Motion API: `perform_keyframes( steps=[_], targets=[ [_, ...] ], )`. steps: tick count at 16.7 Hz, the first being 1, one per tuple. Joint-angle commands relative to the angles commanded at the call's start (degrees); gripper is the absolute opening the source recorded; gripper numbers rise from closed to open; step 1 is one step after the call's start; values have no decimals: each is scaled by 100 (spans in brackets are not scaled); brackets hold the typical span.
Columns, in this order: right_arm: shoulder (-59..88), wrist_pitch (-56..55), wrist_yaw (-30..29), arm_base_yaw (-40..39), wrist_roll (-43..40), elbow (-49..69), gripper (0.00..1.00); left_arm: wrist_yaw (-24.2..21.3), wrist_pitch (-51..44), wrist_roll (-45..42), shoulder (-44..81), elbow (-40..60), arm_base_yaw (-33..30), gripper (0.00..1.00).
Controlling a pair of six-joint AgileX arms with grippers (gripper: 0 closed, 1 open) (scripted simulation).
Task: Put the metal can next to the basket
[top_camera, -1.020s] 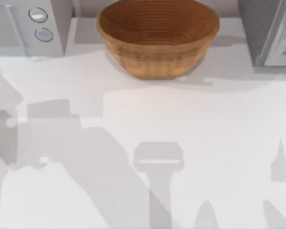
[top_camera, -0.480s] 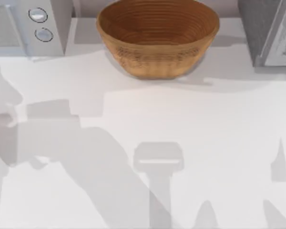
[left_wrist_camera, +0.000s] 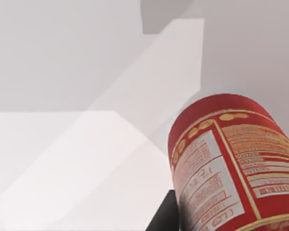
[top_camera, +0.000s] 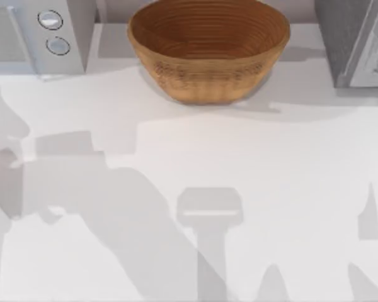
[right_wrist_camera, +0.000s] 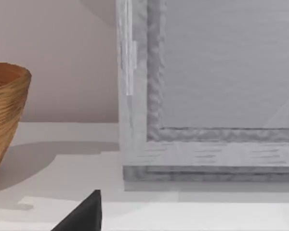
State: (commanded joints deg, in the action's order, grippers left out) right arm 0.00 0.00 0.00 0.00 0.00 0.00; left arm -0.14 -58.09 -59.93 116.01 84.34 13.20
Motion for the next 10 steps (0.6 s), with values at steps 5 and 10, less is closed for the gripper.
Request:
perform_keyframes(
  steps=[5,10],
  targets=[
    [0,0,0,0,0,0,100,-5,-150,875,214,403,-510,0],
    [0,0,0,0,0,0,100,-13,-510,3116,655,1108,-1673,0]
  ],
)
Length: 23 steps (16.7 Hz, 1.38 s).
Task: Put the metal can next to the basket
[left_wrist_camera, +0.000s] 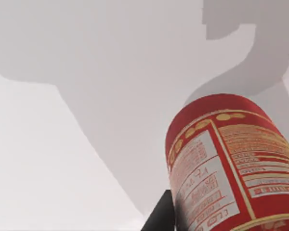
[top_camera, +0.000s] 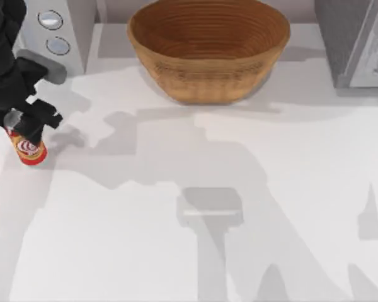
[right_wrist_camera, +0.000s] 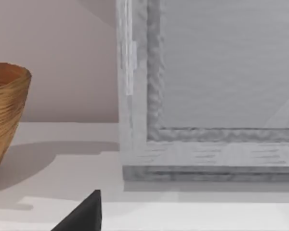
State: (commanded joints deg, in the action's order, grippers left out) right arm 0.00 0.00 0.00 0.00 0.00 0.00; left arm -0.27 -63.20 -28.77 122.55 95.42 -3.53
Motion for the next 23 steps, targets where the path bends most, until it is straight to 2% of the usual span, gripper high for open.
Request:
perform_keyframes(
  steps=[7,11,15,23],
  targets=[
    [0,0,0,0,0,0,100,-43,-584,4166,604,928,-1998,0],
    [0,0,0,0,0,0,100,-27,-738,5746,728,1340,-2897,0],
    [0,0,0,0,0,0,100,1,-770,6368,730,1523,-3313,0],
    [0,0,0,0,0,0,100,-8,-647,6370,752,1401,-3313,0]
  ],
)
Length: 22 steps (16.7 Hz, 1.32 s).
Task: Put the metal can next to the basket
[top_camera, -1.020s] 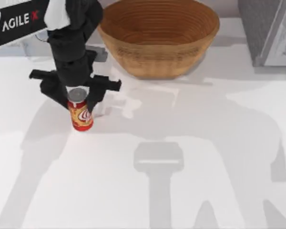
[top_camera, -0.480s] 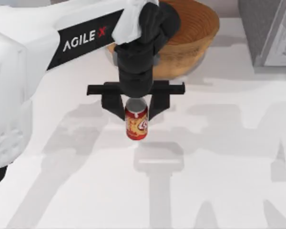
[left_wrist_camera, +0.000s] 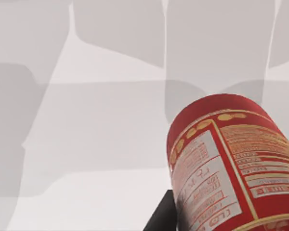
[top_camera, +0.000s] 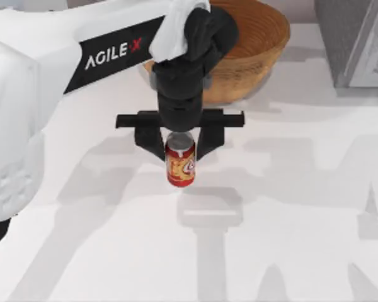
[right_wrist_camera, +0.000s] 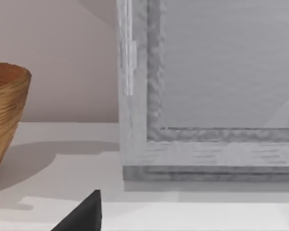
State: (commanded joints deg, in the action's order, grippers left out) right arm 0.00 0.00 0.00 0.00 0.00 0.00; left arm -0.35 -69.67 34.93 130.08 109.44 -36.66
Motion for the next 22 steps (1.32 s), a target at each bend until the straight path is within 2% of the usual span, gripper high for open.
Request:
perform_keyframes(
  steps=[4,17,22],
  targets=[
    [0,0,0,0,0,0,100,9,45,4,-1,-23,-3,0],
    [0,0,0,0,0,0,100,9,45,4,-1,-23,-3,98],
    [0,0,0,0,0,0,100,9,45,4,-1,-23,-3,100]
  ],
)
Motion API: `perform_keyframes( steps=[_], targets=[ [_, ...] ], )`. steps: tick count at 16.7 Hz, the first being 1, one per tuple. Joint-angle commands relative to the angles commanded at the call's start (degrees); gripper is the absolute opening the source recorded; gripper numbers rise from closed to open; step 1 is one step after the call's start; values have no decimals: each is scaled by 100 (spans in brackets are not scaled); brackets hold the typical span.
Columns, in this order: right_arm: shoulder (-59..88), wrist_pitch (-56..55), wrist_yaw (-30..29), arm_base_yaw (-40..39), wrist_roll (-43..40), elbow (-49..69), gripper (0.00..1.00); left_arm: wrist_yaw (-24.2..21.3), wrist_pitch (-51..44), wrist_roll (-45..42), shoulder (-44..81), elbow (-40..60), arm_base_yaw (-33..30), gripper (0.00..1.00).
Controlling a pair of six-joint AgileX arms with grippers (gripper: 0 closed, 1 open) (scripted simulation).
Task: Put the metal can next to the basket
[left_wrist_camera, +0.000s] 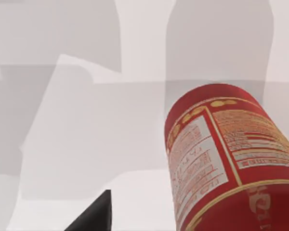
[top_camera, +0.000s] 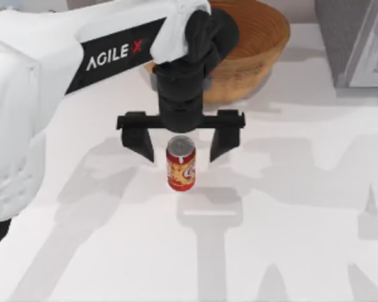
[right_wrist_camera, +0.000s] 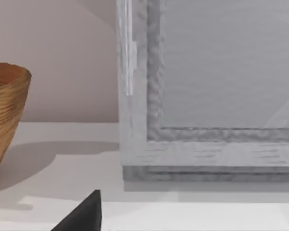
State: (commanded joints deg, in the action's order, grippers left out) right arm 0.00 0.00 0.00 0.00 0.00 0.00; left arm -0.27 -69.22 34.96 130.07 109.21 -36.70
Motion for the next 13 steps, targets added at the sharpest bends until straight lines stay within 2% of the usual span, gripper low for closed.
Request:
perform_keyframes(
  steps=[6,13],
  targets=[
    [0,0,0,0,0,0,100,2,-78,2,-1,89,6,100],
    [0,0,0,0,0,0,100,-1,-869,6,-51,814,3,100]
  ],
)
